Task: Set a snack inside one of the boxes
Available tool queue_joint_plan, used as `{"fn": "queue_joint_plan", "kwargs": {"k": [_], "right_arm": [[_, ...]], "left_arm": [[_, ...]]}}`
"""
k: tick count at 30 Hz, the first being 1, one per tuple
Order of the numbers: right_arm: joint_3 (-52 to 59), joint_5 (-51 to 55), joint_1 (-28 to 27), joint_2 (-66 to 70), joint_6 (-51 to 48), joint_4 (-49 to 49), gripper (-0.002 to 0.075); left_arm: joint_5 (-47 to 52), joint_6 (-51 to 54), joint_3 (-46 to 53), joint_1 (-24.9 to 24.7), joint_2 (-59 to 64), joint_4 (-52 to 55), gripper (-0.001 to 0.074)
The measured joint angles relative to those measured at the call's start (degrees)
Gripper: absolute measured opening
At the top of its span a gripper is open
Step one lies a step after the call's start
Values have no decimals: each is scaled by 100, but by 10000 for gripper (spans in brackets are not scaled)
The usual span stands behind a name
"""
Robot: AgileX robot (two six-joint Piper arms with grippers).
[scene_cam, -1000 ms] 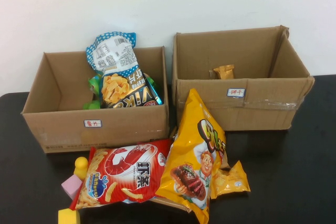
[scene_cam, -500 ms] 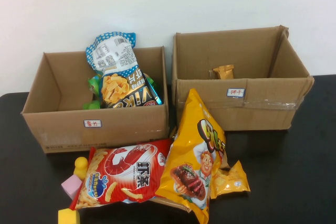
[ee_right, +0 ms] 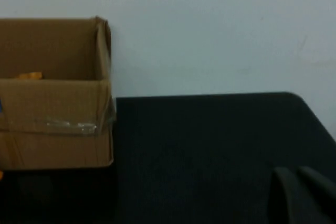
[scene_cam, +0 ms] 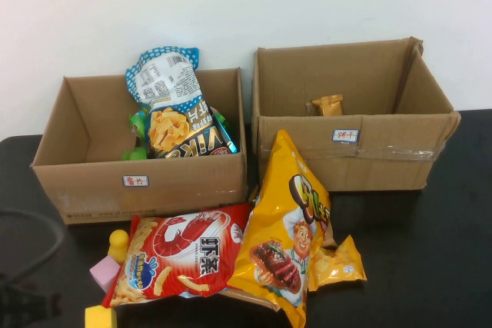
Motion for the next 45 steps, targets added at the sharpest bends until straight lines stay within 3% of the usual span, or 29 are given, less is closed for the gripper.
{"fn": "queue_joint_plan", "kwargs": {"k": [5, 9, 12, 18, 20, 25, 27, 31, 41, 45], "right_arm": [[0, 0, 0, 531, 0, 443, -1], [0, 0, 143, 741, -75, 531, -1], [0, 0, 357, 861, -129, 531, -1], [0, 0, 575, 1146, -157, 545, -1], [0, 0, 575, 1207, -157, 594, -1], [0, 0, 575, 1255, -157, 724, -1], [0, 27, 575, 1255, -157, 778, -1], [0, 95, 575, 1255, -157, 815, -1], [0, 174, 575, 1255, -166, 864, -1], [0, 174, 575, 1255, -166, 875, -1]], "left_arm": [[-293, 501, -11, 0, 1254, -1189, -1], [-331, 1744, -178, -136, 1749, -2305, -1], [-427, 2295, -431, -565, 1930, -2914, -1], [-979, 2525, -1120, -1756, 2253, -3137, 26], [-1253, 2626, -1337, -2140, 2380, -3126, 102], [-1475, 2691, -1931, -2690, 2848, -2933, 496], [-1442, 2691, -2134, -2747, 3097, -2876, 603], [-1121, 2492, -2340, -2750, 3461, -2247, 676], [-142, 776, -2350, -2750, 4056, 1750, 679], [-200, 484, -2350, -2750, 4335, 2591, 679]]}}
